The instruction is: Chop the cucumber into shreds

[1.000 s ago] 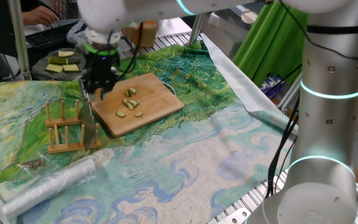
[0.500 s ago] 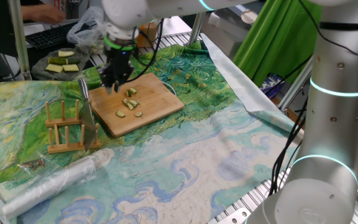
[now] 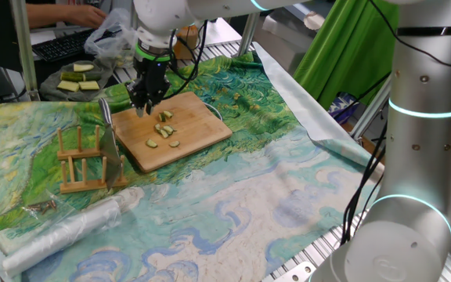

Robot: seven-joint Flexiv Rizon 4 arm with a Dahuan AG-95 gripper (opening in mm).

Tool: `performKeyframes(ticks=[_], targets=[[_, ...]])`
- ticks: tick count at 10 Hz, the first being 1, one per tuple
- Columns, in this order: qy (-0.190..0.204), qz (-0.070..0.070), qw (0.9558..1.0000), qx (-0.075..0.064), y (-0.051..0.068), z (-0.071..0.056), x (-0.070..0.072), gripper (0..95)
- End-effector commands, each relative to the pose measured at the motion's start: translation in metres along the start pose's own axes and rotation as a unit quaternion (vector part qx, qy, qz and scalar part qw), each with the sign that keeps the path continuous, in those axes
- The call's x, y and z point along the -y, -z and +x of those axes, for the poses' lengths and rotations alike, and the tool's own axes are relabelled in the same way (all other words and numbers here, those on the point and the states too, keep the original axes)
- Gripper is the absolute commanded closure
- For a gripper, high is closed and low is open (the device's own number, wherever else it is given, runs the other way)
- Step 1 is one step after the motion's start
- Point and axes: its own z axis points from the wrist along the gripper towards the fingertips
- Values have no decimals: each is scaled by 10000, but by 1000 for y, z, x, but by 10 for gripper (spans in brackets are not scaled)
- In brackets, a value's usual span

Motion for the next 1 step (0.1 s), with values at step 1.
performKeyframes(ticks=[1], targets=[[-27,17,10000,-27,0,-2,1,760]])
